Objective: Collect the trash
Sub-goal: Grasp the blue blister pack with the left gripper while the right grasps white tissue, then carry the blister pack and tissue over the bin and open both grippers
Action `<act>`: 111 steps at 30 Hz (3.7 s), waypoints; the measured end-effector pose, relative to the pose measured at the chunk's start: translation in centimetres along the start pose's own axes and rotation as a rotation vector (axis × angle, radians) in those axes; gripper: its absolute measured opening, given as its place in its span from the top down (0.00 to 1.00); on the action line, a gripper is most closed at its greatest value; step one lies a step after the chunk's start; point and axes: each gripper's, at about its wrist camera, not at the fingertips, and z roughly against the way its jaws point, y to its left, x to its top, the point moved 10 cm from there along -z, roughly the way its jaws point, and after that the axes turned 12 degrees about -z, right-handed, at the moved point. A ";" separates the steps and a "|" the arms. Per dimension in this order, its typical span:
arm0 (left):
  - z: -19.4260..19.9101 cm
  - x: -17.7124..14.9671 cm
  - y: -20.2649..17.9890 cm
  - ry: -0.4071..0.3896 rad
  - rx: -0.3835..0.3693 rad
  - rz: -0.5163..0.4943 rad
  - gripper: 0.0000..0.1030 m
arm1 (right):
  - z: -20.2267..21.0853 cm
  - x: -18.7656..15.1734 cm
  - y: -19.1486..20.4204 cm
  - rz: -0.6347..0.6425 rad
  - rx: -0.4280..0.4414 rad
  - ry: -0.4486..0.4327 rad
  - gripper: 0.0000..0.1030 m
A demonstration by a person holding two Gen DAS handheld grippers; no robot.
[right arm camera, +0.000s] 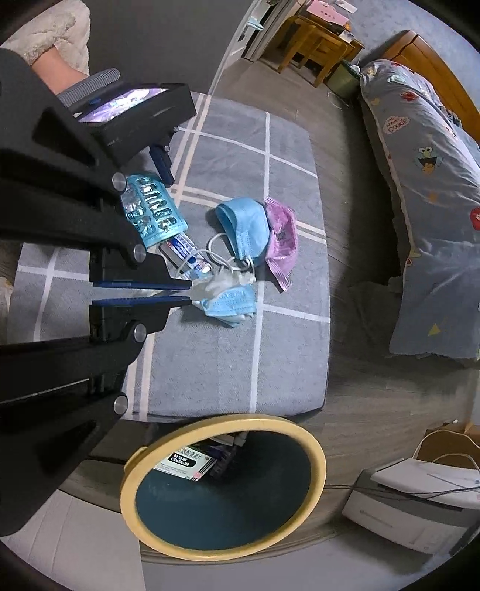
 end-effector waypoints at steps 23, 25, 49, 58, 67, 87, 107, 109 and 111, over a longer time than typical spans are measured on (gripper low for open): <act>15.7 6.4 7.5 -0.181 0.178 -0.061 0.32 | -4.2 -0.2 -4.2 -0.112 -0.073 0.085 0.62; 16.8 6.5 9.1 -0.204 0.188 -0.020 0.32 | -5.0 -0.1 -4.8 -0.097 -0.109 0.090 0.56; 13.3 9.8 8.6 -0.251 0.049 0.057 0.31 | -7.3 0.3 -5.7 -0.098 -0.107 0.143 0.87; 14.3 12.7 6.3 -0.299 0.064 0.025 0.31 | 0.5 4.6 -6.0 -0.076 -0.065 -0.098 0.87; 14.3 16.3 2.9 -0.338 0.067 -0.017 0.31 | 4.3 6.9 -9.7 -0.121 -0.047 -0.196 0.87; 9.2 22.6 -7.4 -0.329 -0.014 -0.170 0.31 | 3.4 6.1 -23.9 -0.358 -0.148 -0.160 0.87; 1.3 22.7 -12.6 -0.188 -0.070 -0.219 0.31 | 0.7 4.8 -28.5 -0.485 -0.169 -0.084 0.87; 1.3 22.9 -13.0 -0.194 -0.069 -0.229 0.31 | 0.9 5.0 -28.7 -0.497 -0.164 -0.100 0.87; 1.2 23.1 -13.2 -0.196 -0.066 -0.236 0.30 | 1.1 5.0 -28.8 -0.509 -0.156 -0.109 0.86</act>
